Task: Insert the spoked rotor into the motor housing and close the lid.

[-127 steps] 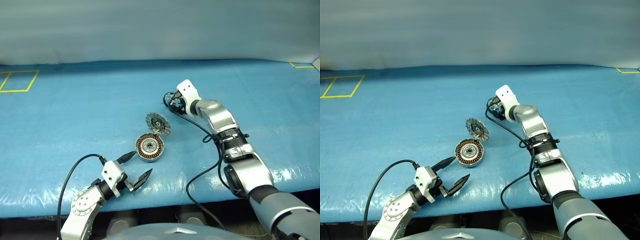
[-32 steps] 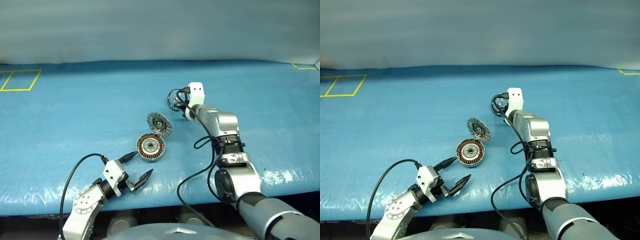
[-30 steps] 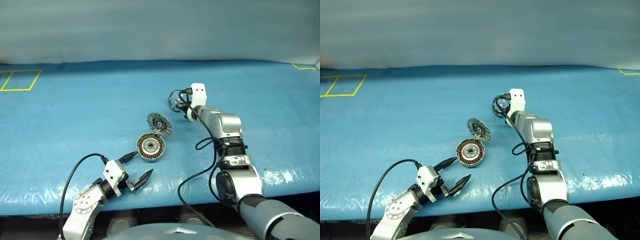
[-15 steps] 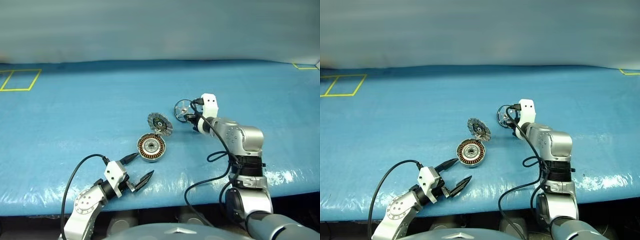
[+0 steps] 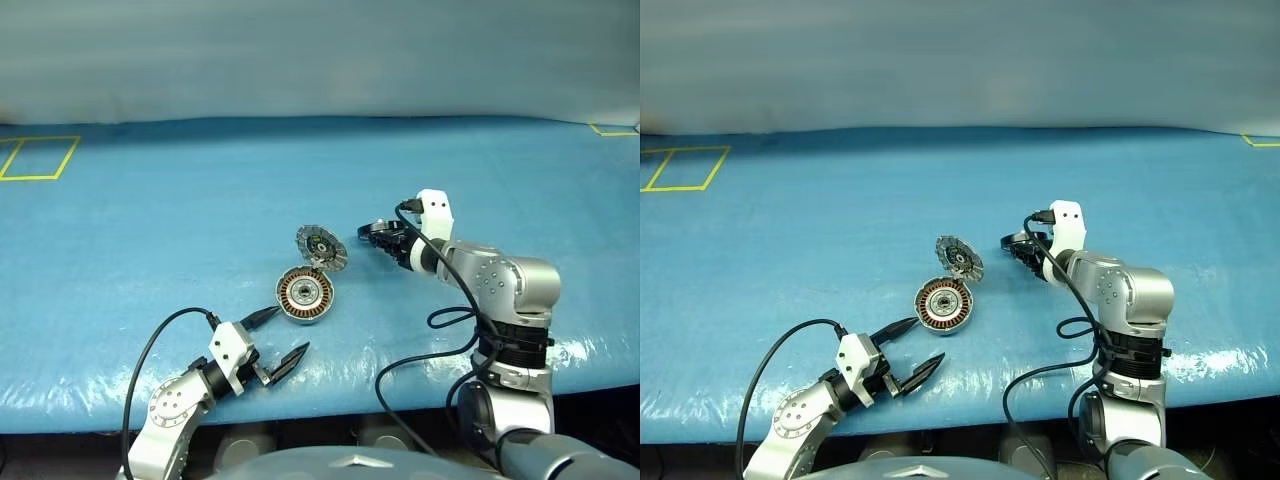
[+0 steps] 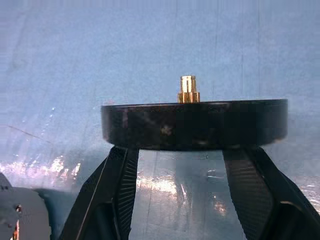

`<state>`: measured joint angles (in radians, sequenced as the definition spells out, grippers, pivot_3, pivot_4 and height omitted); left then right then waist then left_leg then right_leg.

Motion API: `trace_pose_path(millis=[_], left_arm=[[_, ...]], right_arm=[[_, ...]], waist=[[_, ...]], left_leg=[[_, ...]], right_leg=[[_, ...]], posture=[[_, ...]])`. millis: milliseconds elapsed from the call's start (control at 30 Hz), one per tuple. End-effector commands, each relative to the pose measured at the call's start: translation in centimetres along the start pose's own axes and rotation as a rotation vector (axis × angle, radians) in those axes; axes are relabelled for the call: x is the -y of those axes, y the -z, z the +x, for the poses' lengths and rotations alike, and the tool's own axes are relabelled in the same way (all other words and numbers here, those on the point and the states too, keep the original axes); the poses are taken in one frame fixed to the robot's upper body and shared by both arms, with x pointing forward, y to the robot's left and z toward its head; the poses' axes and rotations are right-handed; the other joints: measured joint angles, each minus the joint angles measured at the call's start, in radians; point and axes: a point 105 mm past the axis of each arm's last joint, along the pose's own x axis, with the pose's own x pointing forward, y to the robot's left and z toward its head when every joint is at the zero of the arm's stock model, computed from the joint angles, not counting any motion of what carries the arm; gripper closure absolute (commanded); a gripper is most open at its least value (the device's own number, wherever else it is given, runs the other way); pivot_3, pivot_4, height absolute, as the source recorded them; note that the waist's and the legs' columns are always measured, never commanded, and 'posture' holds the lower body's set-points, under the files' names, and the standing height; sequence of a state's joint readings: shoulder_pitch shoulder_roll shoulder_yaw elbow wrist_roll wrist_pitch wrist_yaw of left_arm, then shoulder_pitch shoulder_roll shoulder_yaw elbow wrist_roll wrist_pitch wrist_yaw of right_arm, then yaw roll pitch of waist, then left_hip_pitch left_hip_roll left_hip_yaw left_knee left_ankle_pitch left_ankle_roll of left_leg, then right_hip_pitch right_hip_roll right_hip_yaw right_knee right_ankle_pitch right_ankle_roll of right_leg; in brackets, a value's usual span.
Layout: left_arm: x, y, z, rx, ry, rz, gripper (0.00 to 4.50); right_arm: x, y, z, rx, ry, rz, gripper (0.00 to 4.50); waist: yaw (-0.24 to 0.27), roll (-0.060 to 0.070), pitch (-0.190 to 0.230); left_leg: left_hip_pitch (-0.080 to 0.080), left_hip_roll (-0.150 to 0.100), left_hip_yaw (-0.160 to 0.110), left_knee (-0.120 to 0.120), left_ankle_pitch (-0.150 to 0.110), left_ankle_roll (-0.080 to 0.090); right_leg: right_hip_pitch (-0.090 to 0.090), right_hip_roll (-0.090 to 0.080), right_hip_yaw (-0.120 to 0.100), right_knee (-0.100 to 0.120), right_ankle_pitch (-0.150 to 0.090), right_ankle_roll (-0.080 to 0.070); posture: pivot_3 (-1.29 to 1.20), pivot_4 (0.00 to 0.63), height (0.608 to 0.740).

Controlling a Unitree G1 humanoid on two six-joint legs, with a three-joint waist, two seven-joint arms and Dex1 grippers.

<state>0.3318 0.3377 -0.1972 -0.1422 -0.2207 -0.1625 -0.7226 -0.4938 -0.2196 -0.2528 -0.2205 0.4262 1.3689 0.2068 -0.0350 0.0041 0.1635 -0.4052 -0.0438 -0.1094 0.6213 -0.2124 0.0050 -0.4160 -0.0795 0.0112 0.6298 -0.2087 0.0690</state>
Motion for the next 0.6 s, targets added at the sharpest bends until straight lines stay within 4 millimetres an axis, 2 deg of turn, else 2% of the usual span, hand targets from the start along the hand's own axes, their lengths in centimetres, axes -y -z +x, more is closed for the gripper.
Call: trace_pose_path(millis=[33,300,600], left_arm=[[0.1,-0.2,0.0,0.015,0.012,-0.002,0.00],[0.2,-0.3,0.5,0.022,0.034,-0.002,0.00],[0.4,-0.4,0.5,0.026,0.032,-0.007,0.00]], right_arm=[[-0.9,-2.0,-1.3,0.071,-0.026,-0.040,1.77],[-1.0,-2.2,-1.3,0.085,-0.022,-0.047,1.77],[-2.2,-3.1,0.3,0.109,-0.043,-0.057,1.77]], waist=[[0.000,0.000,0.000],[0.000,0.000,0.000],[-0.001,0.000,0.000]], left_leg=[[0.000,0.000,0.000,0.000,0.000,0.000],[0.000,0.000,0.002,0.000,0.000,0.000],[0.000,0.000,0.002,0.001,0.000,0.000]], right_leg=[[0.000,0.000,0.000,0.000,0.000,0.000],[0.000,0.000,0.000,0.000,0.000,0.000],[0.000,0.000,0.000,0.000,0.001,0.001]], posture=[[0.00,0.150,0.740],[0.00,0.150,0.740],[0.00,0.150,0.740]])
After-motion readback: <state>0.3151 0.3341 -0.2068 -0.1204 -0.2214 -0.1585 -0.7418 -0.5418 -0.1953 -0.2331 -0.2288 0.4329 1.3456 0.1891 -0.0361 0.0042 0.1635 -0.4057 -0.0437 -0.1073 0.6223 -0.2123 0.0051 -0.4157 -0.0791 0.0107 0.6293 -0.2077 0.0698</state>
